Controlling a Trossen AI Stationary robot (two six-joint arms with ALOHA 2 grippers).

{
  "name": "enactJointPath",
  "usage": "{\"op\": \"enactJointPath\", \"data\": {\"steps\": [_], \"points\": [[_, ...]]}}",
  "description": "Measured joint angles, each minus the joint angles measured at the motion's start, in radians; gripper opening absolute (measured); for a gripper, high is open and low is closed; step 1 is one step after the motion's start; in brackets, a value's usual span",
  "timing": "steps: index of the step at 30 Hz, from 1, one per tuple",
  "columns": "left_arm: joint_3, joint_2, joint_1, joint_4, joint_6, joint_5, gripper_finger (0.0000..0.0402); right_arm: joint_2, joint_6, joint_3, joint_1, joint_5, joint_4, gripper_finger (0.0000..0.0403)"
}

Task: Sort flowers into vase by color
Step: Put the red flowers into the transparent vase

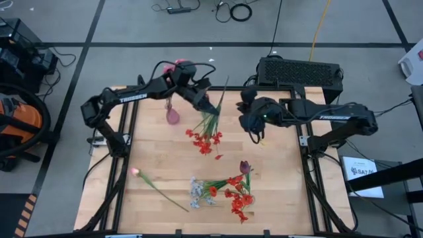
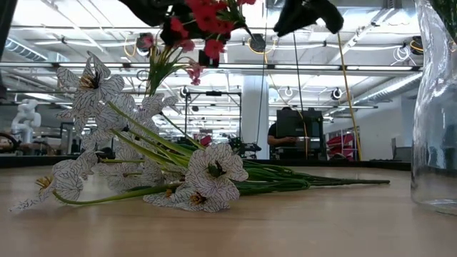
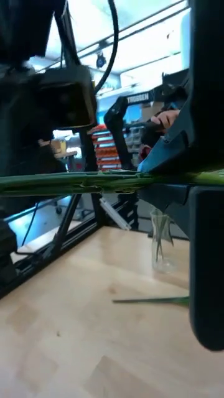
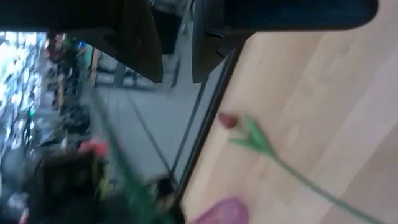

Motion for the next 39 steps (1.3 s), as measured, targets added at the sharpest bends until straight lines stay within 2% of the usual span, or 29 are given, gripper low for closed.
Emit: {"op": "enactJointPath", "data": {"steps": [5, 16, 22, 30, 33, 37, 39], "points": [[0.027, 0.034, 0.004, -0.004, -0.001, 0.034, 0.0012, 0.031, -0.083, 0.000, 0.000, -0.026, 0.110, 0.0083], [0.028, 0.033, 0.003, 0.000, -0.001, 0.055, 0.0012, 0.074, -0.199, 0.001, 0.002, -0.029, 0.276, 0.0145], [0.028, 0.033, 0.000, 0.012, -0.002, 0.055, 0.0012, 0.114, -0.268, 0.001, 0.002, -0.024, 0.301, 0.0148], [0.028, 0.034, -0.011, 0.009, -0.004, 0.055, 0.0014, 0.169, -0.297, 0.001, 0.002, -0.002, 0.341, 0.0121], [0.028, 0.034, -0.011, 0.013, -0.004, 0.055, 0.0014, 0.169, -0.302, 0.001, 0.002, 0.003, 0.344, 0.0088], [0.027, 0.034, -0.011, 0.010, -0.006, 0.039, 0.0015, 0.169, -0.304, 0.001, 0.002, 0.005, 0.336, 0.0020], [0.027, 0.034, -0.012, 0.012, -0.024, 0.023, 0.0015, 0.169, -0.304, 0.001, 0.002, 0.007, 0.330, 0.0013]]}}
